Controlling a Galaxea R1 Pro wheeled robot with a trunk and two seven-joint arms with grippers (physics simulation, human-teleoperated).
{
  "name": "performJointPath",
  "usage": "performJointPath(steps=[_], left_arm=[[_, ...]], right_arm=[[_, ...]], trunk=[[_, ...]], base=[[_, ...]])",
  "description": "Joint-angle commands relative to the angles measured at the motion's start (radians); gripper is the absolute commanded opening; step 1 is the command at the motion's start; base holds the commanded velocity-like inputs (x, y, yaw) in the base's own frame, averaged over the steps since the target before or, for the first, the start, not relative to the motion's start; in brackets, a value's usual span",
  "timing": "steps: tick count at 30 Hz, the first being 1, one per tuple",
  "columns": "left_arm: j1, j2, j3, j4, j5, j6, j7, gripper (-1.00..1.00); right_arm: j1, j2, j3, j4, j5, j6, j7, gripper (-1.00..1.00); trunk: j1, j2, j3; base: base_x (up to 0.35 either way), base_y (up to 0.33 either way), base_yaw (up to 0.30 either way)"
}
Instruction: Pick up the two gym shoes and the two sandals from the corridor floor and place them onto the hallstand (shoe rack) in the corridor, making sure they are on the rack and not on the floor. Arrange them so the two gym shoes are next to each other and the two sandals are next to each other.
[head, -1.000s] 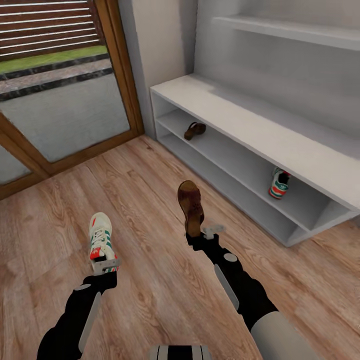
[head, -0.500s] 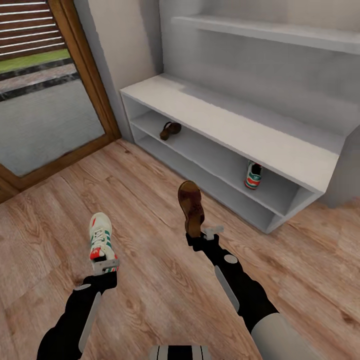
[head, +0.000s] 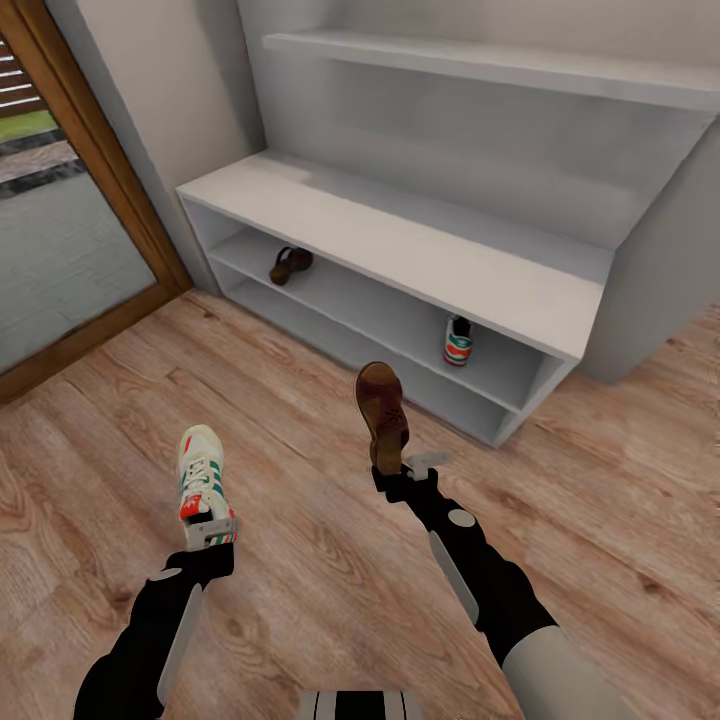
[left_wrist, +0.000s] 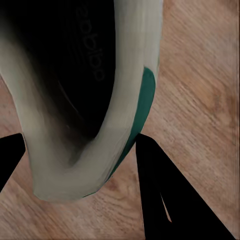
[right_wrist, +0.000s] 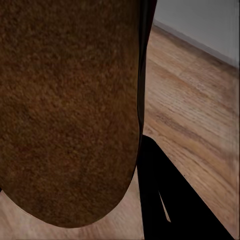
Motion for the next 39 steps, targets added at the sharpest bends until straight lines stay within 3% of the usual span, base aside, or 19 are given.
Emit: performJointPath(steps=[1, 39], left_arm=[[0.0, 0.0, 0.0, 0.0, -0.002, 0.0, 0.0, -1.0], [0.0, 0.0, 0.0, -0.003, -0.002, 0.0, 0.0, -1.0]], right_arm=[[0.0, 0.0, 0.0, 0.0, -0.004, 0.0, 0.0, -1.0], [0.0, 0.0, 0.0, 0.0, -0.004, 0.0, 0.0, -1.0]], trunk=[[0.0, 0.0, 0.0], [0.0, 0.0, 0.0]], base=[[0.0, 0.0, -0.285], [-0.024, 0.029, -0.285]])
